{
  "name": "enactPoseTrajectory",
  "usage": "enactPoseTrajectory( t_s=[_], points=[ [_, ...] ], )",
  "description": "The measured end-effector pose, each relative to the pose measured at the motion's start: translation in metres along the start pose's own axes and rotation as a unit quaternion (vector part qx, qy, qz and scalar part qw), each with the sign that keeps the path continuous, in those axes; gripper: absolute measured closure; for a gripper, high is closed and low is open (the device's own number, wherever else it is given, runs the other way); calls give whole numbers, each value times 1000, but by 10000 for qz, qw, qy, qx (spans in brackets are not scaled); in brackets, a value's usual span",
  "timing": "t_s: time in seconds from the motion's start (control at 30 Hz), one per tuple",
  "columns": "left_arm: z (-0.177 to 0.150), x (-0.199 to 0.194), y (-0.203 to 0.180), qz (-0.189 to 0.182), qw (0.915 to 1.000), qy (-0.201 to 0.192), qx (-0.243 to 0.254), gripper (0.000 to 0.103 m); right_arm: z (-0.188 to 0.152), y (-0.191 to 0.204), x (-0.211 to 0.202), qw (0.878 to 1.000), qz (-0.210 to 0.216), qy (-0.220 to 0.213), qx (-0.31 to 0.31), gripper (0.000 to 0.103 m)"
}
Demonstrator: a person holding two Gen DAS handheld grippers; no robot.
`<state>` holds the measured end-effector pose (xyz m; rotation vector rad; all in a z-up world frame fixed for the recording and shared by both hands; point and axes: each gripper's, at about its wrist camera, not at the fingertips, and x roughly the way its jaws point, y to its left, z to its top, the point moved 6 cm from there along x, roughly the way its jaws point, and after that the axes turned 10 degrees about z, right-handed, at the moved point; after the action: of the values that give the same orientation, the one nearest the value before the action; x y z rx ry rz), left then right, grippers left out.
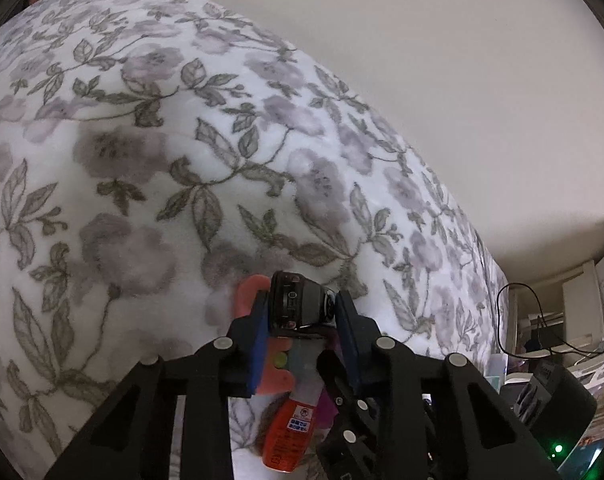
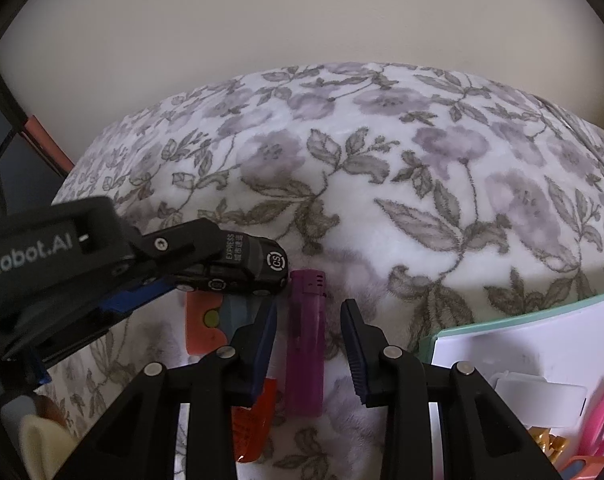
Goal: Organize rigid objects
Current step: 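Grasp the purple lighter with the right tool while the left tool grasps the black toy car, then carry the lighter and toy car over the white tray with both tools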
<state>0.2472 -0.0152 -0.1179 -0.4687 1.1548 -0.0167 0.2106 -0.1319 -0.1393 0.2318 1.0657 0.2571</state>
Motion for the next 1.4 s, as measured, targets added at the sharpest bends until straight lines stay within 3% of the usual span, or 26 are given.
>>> enactPoseTrajectory(
  t_s=[0.13,0.77,1.07,1.4],
  points=[
    [3,-5,4,53,9999,-89,-12,70,-1,-3,-1,10000,-25,-8,15,75],
    [15,-22,39,255,9984,-132,-489,70,-10,5,4,9991,-260,219,-269,82],
    [13,-45,34,100,9985,-263,-476,70,-10,12,-16,9998,-1,100,-144,82],
    [2,-90,13,-4,9973,-632,-375,70,-10,14,-60,10000,8,-59,11,82]
  ],
)
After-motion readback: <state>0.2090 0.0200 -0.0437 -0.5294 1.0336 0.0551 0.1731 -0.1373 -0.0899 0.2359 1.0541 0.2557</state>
